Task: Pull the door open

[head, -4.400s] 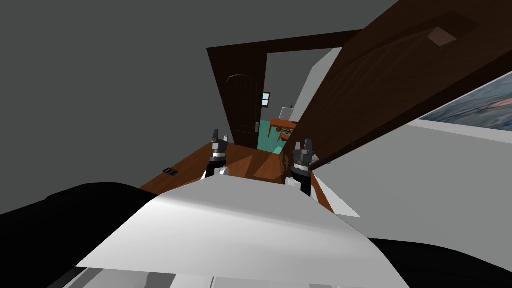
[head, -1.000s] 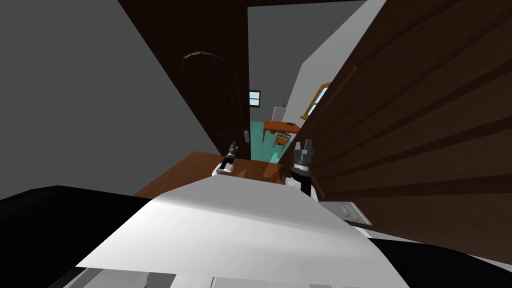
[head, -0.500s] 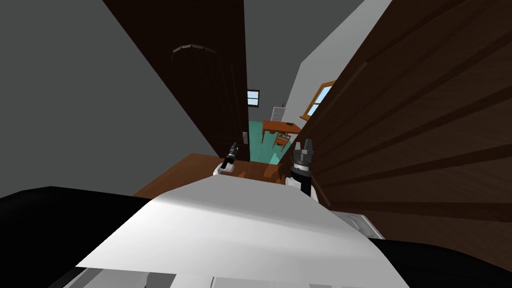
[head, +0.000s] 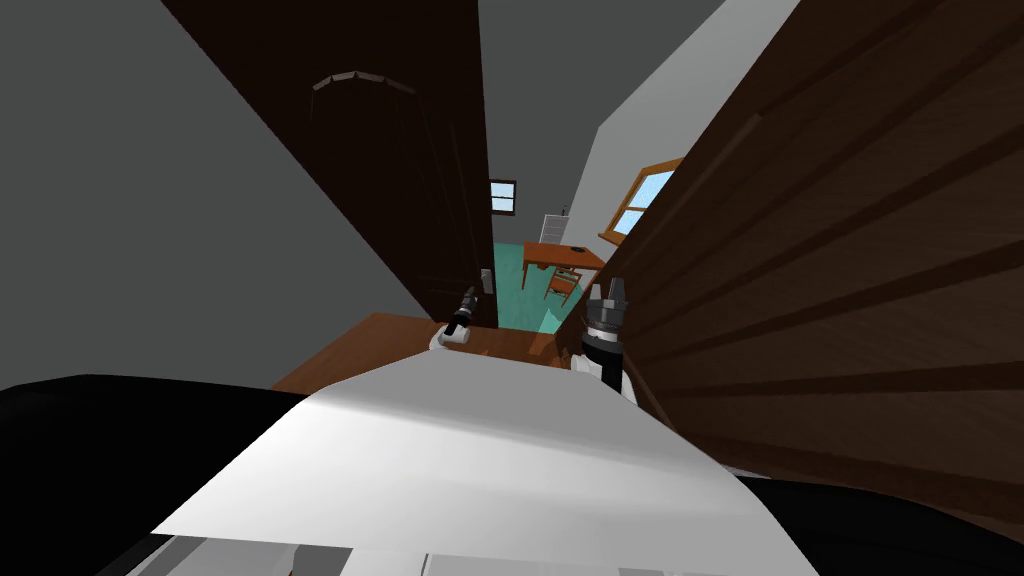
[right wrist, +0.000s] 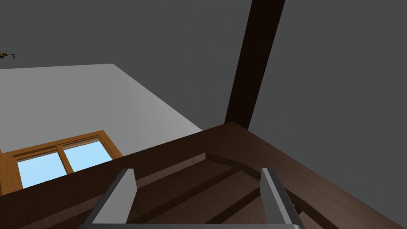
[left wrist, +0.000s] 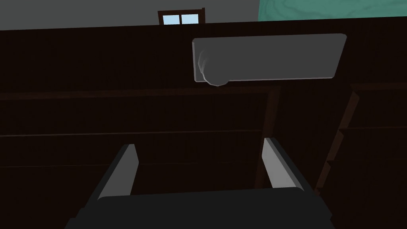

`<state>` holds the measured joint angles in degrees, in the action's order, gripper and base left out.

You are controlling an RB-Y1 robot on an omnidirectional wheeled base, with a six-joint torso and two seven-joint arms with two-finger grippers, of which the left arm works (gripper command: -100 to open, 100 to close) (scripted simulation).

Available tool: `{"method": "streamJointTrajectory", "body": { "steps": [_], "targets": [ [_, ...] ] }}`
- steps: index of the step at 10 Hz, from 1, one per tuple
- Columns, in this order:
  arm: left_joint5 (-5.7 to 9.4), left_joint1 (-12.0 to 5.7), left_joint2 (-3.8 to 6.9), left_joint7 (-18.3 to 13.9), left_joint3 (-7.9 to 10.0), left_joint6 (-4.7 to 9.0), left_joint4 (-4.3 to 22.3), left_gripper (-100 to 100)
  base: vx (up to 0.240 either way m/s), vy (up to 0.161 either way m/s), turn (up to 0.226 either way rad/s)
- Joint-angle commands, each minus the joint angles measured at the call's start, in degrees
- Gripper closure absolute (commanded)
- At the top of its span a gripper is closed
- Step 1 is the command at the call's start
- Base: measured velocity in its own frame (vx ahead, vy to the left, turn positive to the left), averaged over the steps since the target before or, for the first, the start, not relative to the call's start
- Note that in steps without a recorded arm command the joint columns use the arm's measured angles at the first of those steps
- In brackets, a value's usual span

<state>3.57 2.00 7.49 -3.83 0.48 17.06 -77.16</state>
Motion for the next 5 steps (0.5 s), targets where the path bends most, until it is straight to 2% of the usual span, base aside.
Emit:
{"method": "streamJointTrajectory", "body": {
  "steps": [1,3,4,5],
  "targets": [
    [0.04,-0.63,0.08,-0.1,0.04,-0.05,1.6,-100,0.138,0.001,-0.026],
    [0.07,-1.48,0.10,-0.2,0.12,-0.39,3.4,-100,0.139,0.025,-0.029],
    [0.04,-1.16,0.02,-0.2,0.10,-0.50,2.5,-100,0.060,0.004,-0.006],
    [0.68,-1.44,1.57,-1.1,1.07,0.02,3.9,-100,0.128,-0.037,-0.153]
  ]
}}
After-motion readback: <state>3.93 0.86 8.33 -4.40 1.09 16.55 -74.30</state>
